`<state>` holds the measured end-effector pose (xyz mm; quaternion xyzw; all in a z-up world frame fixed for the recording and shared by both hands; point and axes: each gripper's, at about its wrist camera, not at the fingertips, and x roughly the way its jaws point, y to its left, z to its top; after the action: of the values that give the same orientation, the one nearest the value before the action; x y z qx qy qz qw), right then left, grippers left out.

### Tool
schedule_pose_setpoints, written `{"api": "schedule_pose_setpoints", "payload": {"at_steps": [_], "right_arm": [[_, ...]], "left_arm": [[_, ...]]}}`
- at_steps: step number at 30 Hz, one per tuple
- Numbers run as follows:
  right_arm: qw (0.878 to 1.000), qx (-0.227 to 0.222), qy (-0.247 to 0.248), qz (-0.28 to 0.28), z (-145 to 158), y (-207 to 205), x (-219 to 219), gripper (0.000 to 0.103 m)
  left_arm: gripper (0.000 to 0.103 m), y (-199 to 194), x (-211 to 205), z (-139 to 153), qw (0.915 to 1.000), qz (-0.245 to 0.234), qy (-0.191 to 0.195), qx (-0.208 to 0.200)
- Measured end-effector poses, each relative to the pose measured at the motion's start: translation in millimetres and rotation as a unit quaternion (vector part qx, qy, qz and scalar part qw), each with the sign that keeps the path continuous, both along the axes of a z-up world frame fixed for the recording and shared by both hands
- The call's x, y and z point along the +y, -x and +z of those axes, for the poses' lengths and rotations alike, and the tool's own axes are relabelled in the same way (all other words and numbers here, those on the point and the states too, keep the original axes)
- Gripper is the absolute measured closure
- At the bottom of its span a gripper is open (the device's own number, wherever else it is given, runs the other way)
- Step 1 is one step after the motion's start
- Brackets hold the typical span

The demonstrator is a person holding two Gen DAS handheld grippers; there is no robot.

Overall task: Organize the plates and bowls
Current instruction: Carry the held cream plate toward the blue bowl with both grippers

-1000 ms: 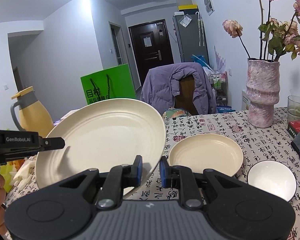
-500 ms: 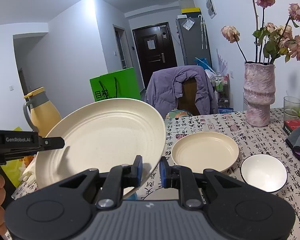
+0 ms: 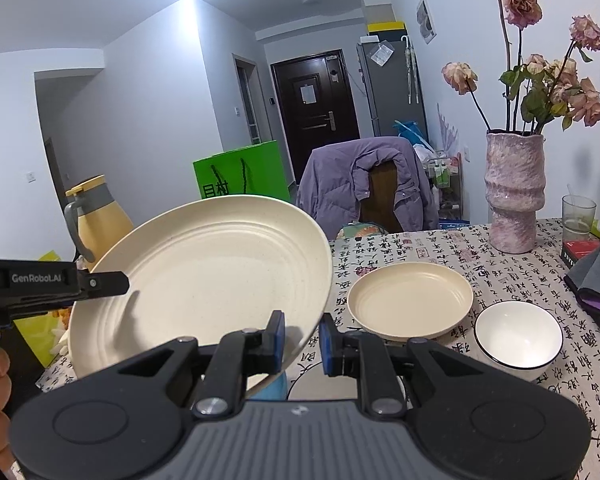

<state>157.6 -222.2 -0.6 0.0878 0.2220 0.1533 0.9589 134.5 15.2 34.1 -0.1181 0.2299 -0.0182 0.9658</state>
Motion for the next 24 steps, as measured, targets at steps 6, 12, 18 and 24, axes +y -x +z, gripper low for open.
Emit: {"api": "schedule_pose_setpoints", "payload": {"at_steps": [6,12,18,24], "right_arm": [[1.000,-0.002,-0.001,0.002,1,12,-1,0.085],[1.000,-0.003,-0.001,0.004,1,25,-3,0.085],[1.000,-0.003,-0.004,0.006,-1,37,-6,0.085],[1.000,-0.004,-0.007,0.009,-2,47,-10,0.085]], "left_arm": [[0.083,15,-2,1,1.0000,0.002,-0.003,-0.003],[0.083,27,-3,1,1.0000,0.005,-0.005,-0.004],[0.083,40,-5,0,0.9999,0.007,-0.007,-0.005],[0.083,51,-9,-1,0.9999,0.009,-0.012,-0.004]]}}
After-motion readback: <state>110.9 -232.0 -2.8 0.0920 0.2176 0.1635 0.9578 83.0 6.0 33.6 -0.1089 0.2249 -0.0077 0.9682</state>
